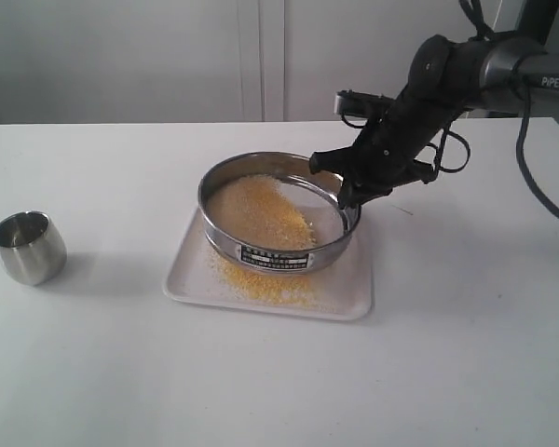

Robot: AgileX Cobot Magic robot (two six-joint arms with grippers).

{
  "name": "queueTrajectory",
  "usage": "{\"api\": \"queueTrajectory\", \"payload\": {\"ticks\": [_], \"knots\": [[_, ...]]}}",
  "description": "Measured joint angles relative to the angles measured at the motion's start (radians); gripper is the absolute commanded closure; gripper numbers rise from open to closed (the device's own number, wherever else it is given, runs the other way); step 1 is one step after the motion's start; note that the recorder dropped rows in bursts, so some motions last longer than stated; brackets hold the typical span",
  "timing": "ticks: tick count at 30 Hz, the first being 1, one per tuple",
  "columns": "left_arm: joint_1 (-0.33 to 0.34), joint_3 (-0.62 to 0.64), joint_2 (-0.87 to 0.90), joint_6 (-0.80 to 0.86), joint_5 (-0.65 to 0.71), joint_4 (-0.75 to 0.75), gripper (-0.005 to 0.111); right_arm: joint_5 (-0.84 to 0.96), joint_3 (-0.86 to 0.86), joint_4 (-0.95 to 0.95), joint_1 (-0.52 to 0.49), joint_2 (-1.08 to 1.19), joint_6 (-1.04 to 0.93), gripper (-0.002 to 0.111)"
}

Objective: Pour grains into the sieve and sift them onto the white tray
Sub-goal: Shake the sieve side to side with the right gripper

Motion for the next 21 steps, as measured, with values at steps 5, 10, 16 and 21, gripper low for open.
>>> {"api": "queueTrajectory", "payload": {"ticks": [5, 10, 16, 21], "knots": [[0.0, 0.0, 0.0, 0.0, 0.0, 0.0, 0.107, -0.001, 0.0, 0.001, 0.002, -0.003, -0.046, 0.108], [0.0, 0.0, 0.0, 0.0, 0.0, 0.0, 0.107, 0.012, -0.002, -0.058, 0.011, -0.003, -0.044, 0.108], [0.0, 0.0, 0.0, 0.0, 0.0, 0.0, 0.107, 0.032, -0.01, -0.098, 0.013, -0.003, -0.038, 0.108], [0.0, 0.0, 0.0, 0.002, 0.0, 0.0, 0.107, 0.0, -0.013, -0.049, 0.011, -0.003, 0.022, 0.108]]}}
